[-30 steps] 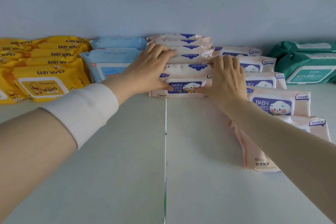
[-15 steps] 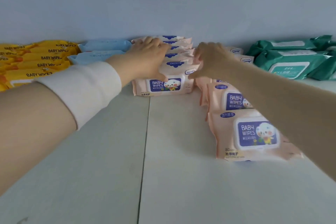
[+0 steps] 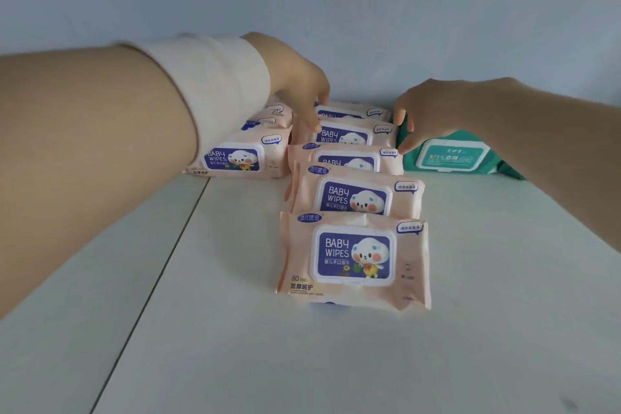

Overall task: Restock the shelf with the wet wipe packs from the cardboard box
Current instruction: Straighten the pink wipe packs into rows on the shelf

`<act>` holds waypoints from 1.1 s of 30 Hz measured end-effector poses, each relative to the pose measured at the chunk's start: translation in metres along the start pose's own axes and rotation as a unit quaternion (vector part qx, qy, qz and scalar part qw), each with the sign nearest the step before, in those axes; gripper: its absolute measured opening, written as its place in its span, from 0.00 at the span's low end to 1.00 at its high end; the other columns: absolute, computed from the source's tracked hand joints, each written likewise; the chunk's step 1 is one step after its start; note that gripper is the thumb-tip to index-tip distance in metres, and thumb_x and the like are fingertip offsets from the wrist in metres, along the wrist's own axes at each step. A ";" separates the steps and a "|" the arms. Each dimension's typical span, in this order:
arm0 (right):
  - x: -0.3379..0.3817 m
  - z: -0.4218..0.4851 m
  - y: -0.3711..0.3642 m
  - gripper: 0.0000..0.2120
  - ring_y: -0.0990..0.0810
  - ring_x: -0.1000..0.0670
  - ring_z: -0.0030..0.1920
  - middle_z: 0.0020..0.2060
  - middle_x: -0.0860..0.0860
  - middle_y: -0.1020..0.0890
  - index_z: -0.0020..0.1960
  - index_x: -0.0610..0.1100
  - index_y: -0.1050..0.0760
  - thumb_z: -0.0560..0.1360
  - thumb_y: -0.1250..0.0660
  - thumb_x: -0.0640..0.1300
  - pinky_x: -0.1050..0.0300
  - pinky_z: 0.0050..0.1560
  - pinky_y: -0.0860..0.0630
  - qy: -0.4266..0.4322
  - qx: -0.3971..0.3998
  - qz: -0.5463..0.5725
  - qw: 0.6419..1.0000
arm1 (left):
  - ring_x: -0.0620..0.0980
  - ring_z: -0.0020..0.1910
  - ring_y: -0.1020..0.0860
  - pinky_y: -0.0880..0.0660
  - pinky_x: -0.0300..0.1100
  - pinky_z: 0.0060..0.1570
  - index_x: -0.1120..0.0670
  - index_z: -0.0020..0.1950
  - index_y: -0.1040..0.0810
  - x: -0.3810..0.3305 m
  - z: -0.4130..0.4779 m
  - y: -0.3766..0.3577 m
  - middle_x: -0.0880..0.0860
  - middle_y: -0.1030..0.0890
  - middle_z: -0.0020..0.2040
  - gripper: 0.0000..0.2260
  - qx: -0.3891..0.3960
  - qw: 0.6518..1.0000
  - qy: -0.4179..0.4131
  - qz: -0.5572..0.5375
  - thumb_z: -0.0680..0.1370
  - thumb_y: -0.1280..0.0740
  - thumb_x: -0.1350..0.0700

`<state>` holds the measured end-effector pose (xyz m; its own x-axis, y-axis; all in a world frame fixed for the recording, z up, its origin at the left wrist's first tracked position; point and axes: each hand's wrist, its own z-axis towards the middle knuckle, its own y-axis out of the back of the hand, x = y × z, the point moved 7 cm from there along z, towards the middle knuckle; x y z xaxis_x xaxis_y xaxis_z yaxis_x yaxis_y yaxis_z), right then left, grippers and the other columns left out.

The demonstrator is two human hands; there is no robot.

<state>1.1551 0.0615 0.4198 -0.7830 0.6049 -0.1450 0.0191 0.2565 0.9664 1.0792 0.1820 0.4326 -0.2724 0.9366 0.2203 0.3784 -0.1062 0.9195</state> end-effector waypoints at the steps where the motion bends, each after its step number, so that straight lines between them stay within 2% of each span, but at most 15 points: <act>1: -0.003 0.002 -0.002 0.17 0.24 0.45 0.41 0.46 0.46 0.17 0.47 0.47 0.20 0.61 0.22 0.53 0.50 0.51 0.23 0.004 0.004 0.001 1.000 | 0.55 0.66 0.31 0.34 0.47 0.63 0.53 0.72 0.36 -0.003 0.006 -0.001 0.53 0.30 0.69 0.28 0.002 1.000 0.002 0.000 0.75 0.34 0.44; 3: -0.004 0.009 -0.004 0.20 0.24 0.45 0.44 0.50 0.45 0.18 0.52 0.44 0.21 0.64 0.24 0.53 0.49 0.55 0.23 0.018 0.015 0.017 1.000 | 0.55 0.66 0.31 0.34 0.48 0.64 0.52 0.72 0.35 -0.004 0.020 -0.004 0.53 0.30 0.69 0.27 0.011 1.000 0.005 0.000 0.76 0.35 0.44; 6: -0.005 0.027 -0.005 0.26 0.24 0.42 0.55 0.55 0.45 0.20 0.60 0.42 0.25 0.69 0.29 0.56 0.49 0.59 0.26 0.016 0.007 0.017 1.000 | 0.56 0.66 0.30 0.34 0.48 0.64 0.53 0.72 0.35 0.000 0.043 -0.005 0.53 0.29 0.68 0.25 0.010 1.000 0.007 -0.016 0.78 0.37 0.46; 9: -0.002 0.047 -0.005 0.27 0.25 0.42 0.58 0.56 0.45 0.21 0.61 0.41 0.26 0.70 0.31 0.58 0.48 0.59 0.26 0.025 -0.013 0.029 0.999 | 0.56 0.66 0.30 0.34 0.49 0.65 0.53 0.72 0.35 0.006 0.073 -0.005 0.54 0.29 0.68 0.24 -0.013 0.999 0.001 -0.041 0.78 0.38 0.47; 13: 0.010 0.064 -0.020 0.31 0.31 0.42 0.63 0.58 0.45 0.23 0.64 0.43 0.29 0.70 0.33 0.63 0.53 0.59 0.31 0.045 -0.023 -0.017 0.999 | 0.57 0.63 0.27 0.31 0.51 0.65 0.55 0.70 0.33 0.011 0.109 -0.018 0.55 0.26 0.66 0.22 -0.022 0.997 -0.011 -0.075 0.78 0.37 0.48; 15: 0.016 0.068 -0.027 0.32 0.32 0.43 0.63 0.58 0.46 0.22 0.65 0.44 0.30 0.70 0.35 0.64 0.54 0.58 0.32 0.054 -0.038 -0.044 0.997 | 0.59 0.61 0.26 0.29 0.49 0.61 0.57 0.66 0.27 0.011 0.118 -0.019 0.57 0.24 0.63 0.18 -0.051 0.995 -0.024 -0.078 0.79 0.38 0.50; 18: 0.019 0.070 -0.030 0.29 0.31 0.42 0.61 0.56 0.44 0.22 0.64 0.43 0.30 0.72 0.36 0.63 0.54 0.55 0.33 0.057 -0.070 -0.048 0.995 | 0.60 0.55 0.23 0.26 0.49 0.54 0.61 0.58 0.22 0.010 0.124 -0.023 0.60 0.20 0.56 0.18 -0.061 0.994 -0.042 -0.076 0.79 0.38 0.49; 22: 0.018 0.072 -0.031 0.28 0.30 0.43 0.60 0.53 0.46 0.21 0.61 0.44 0.28 0.70 0.34 0.63 0.55 0.48 0.37 0.043 -0.093 -0.032 0.994 | 0.59 0.54 0.22 0.25 0.48 0.52 0.61 0.57 0.21 0.014 0.125 -0.028 0.60 0.19 0.55 0.16 -0.084 0.992 -0.046 -0.085 0.78 0.38 0.50; 25: 0.018 0.071 -0.030 0.28 0.31 0.44 0.60 0.53 0.47 0.21 0.62 0.44 0.28 0.70 0.32 0.62 0.56 0.46 0.38 0.031 -0.098 -0.005 0.995 | 0.57 0.53 0.23 0.28 0.44 0.48 0.56 0.57 0.20 0.017 0.120 -0.025 0.56 0.19 0.54 0.14 -0.101 0.986 -0.040 -0.123 0.77 0.36 0.49; 27: 0.017 0.069 -0.030 0.29 0.31 0.44 0.61 0.54 0.46 0.21 0.63 0.44 0.28 0.69 0.31 0.61 0.55 0.47 0.36 0.023 -0.101 0.013 0.995 | 0.54 0.49 0.23 0.30 0.41 0.45 0.55 0.54 0.19 0.020 0.118 -0.021 0.52 0.18 0.46 0.12 -0.113 0.978 -0.040 -0.173 0.76 0.34 0.50; 29: 0.016 0.066 -0.029 0.30 0.30 0.44 0.61 0.55 0.47 0.21 0.63 0.44 0.29 0.68 0.30 0.61 0.55 0.51 0.34 0.019 -0.113 0.028 0.993 | 0.51 0.42 0.25 0.32 0.38 0.38 0.55 0.49 0.19 0.025 0.114 -0.016 0.45 0.24 0.35 0.08 -0.134 0.962 -0.039 -0.236 0.74 0.31 0.52; 30: 0.015 0.065 -0.027 0.30 0.29 0.44 0.60 0.56 0.46 0.22 0.63 0.44 0.29 0.68 0.30 0.60 0.54 0.53 0.33 0.015 -0.120 0.034 0.992 | 0.50 0.42 0.26 0.33 0.38 0.37 0.55 0.46 0.19 0.026 0.111 -0.013 0.44 0.26 0.34 0.06 -0.152 0.953 -0.043 -0.258 0.73 0.29 0.53; 32: 0.014 0.063 -0.025 0.30 0.29 0.44 0.59 0.55 0.46 0.22 0.62 0.44 0.30 0.68 0.29 0.60 0.54 0.55 0.34 0.009 -0.139 0.043 0.989 | 0.51 0.45 0.25 0.31 0.38 0.40 0.56 0.42 0.21 0.027 0.107 -0.010 0.47 0.24 0.39 0.05 -0.182 0.940 -0.060 -0.281 0.72 0.28 0.56; 33: 0.014 0.063 -0.023 0.30 0.29 0.44 0.59 0.56 0.45 0.23 0.62 0.44 0.30 0.67 0.29 0.59 0.54 0.55 0.34 0.007 -0.152 0.046 0.987 | 0.53 0.47 0.24 0.28 0.40 0.45 0.56 0.40 0.22 0.026 0.106 -0.009 0.52 0.21 0.44 0.05 -0.190 0.936 -0.068 -0.289 0.72 0.28 0.57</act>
<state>1.1831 0.1115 0.3818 -0.7946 0.6049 -0.0526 -0.0950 -0.0383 0.9947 1.1622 0.2430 0.3959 -0.2101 0.9049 -0.3702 -0.1469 0.3451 0.9270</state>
